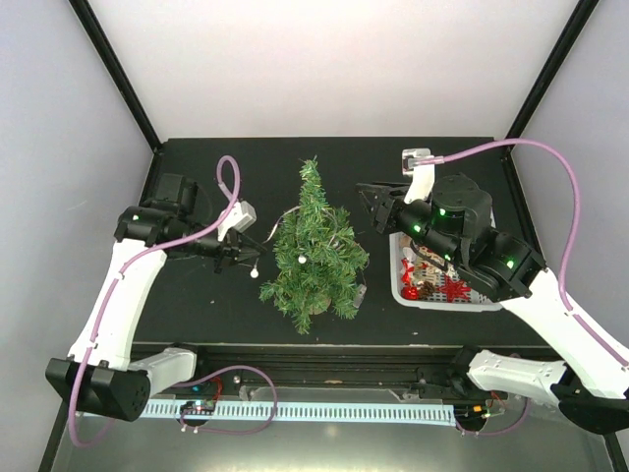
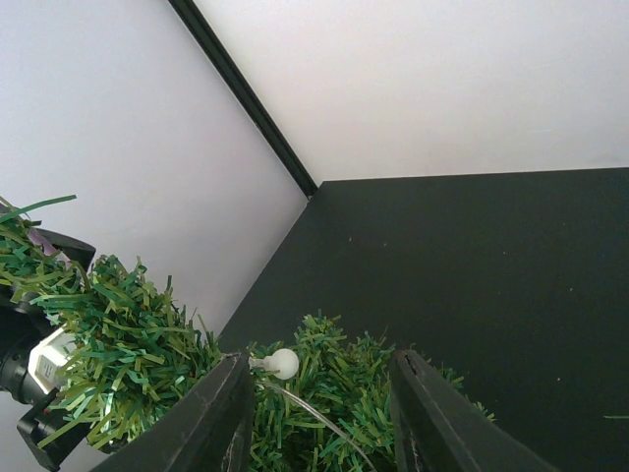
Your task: Decorate the small christmas tree
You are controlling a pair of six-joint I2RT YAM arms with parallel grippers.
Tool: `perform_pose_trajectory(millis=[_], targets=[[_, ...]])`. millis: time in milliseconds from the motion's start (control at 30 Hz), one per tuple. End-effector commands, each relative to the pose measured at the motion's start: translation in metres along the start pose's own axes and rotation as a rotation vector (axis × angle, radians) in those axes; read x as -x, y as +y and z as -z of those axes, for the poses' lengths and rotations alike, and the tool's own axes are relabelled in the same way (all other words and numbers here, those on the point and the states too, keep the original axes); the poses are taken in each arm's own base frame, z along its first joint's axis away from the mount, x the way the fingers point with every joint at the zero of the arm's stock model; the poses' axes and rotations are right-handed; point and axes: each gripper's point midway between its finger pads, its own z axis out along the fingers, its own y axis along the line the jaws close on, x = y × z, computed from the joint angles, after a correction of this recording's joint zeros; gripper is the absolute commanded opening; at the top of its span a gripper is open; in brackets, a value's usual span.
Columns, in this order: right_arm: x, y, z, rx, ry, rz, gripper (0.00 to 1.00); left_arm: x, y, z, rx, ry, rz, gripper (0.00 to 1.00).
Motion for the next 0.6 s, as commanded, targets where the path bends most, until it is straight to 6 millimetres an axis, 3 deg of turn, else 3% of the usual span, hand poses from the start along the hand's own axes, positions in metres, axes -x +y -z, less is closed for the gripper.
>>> perform_pose_trajectory(millis=[0, 300, 567], targets=[[0.001, -0.001, 0.002, -0.002, -0.005, -0.005, 0.4, 0.009, -0.005, -0.003, -0.011, -0.035, -0.043, 0.02], [-0.002, -0.005, 0.006, -0.01, -0.005, -0.011, 0.4, -0.015, -0.009, -0.028, -0.037, 0.015, -0.028, 0.05], [-0.004, -0.008, 0.01, -0.014, -0.01, -0.022, 0.4, -0.022, 0.008, -0.043, 0.003, 0.028, -0.008, 0.11]])
